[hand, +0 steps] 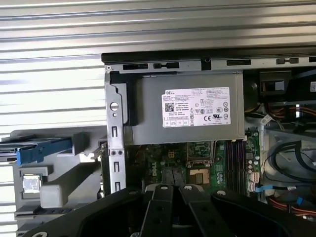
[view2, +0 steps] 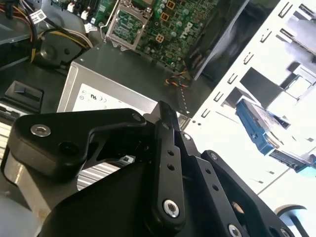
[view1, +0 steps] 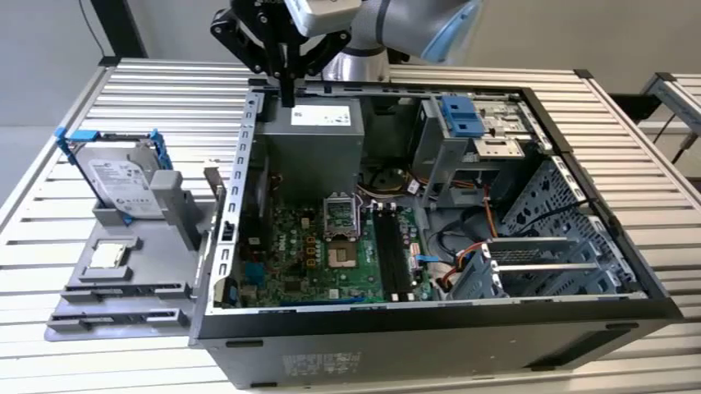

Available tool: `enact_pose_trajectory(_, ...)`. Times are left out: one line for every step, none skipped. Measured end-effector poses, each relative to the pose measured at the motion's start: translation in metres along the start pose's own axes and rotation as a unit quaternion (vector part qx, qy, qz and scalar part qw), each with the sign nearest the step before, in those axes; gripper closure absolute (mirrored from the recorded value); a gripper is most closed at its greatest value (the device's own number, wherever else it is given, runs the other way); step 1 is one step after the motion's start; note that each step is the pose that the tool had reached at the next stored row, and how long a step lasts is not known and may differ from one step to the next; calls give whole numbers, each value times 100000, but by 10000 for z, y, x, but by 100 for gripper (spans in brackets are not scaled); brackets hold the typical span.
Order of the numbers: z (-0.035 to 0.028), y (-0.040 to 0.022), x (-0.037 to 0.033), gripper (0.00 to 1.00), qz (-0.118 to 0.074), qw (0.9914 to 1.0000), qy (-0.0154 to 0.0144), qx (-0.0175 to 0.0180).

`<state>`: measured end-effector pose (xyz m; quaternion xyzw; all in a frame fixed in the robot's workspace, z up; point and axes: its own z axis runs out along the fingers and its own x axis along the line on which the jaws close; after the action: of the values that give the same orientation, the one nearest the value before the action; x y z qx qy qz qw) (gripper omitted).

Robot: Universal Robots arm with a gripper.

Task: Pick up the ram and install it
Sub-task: 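Reach for the ram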

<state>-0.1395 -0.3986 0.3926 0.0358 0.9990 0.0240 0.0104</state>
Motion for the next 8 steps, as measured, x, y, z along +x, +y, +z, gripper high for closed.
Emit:
enact_pose_trajectory(0, -1, 19, 100, -1, 100000, -3, -5)
enact_pose_trajectory(-1, -2, 37, 100, 2, 100000, -1, -2)
enact_pose_trajectory(-1, -3, 55, 100, 6, 100000, 1, -1)
enact_pose_trajectory(-2, -4, 73, 100, 10, 100000, -1, -2)
enact_pose_trajectory(-2, -6, 98, 100, 15, 100000, 1, 1)
enact_pose_trajectory(-3, -7, 115, 100, 20, 100000, 1, 3)
enact_pose_trajectory(-3, -8, 138, 100, 23, 100000, 0, 0)
enact_pose_trajectory(-3, -10, 158, 100, 24, 100000, -1, -1)
